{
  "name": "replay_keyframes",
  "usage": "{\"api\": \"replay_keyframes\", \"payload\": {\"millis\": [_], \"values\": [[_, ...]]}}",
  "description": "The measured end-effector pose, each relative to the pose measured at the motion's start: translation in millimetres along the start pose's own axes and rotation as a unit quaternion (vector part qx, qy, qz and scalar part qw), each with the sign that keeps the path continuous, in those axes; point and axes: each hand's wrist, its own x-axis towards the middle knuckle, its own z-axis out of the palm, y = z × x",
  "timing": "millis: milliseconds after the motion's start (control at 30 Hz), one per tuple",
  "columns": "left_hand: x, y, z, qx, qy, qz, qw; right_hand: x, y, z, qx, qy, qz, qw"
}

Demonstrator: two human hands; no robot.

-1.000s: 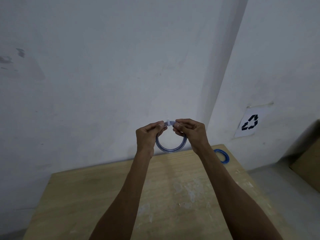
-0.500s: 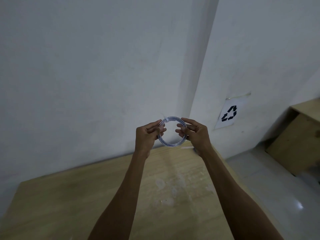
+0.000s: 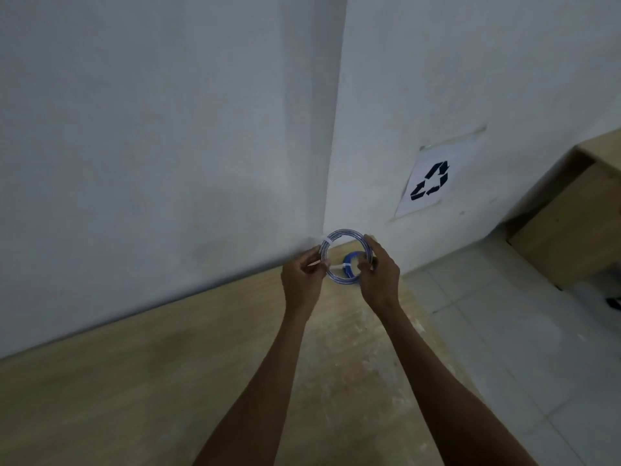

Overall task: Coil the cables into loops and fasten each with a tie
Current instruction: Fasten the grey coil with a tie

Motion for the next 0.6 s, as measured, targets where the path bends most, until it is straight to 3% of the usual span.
{"api": "replay_keyframes", "payload": {"millis": [200, 467, 600], "values": [[32, -53, 74, 0.158, 0.065, 0.056, 0.984, 53, 93, 5, -0.075, 0.017, 0.0, 0.997], [57, -140, 138, 0.309, 0.009, 0.09, 0.947, 93, 186, 24, -0.114, -0.036, -0.04, 0.992], [68, -173, 152, 0.356, 0.005, 0.095, 0.929, 99, 224, 40, -0.11, -0.07, -0.013, 0.991]]}}
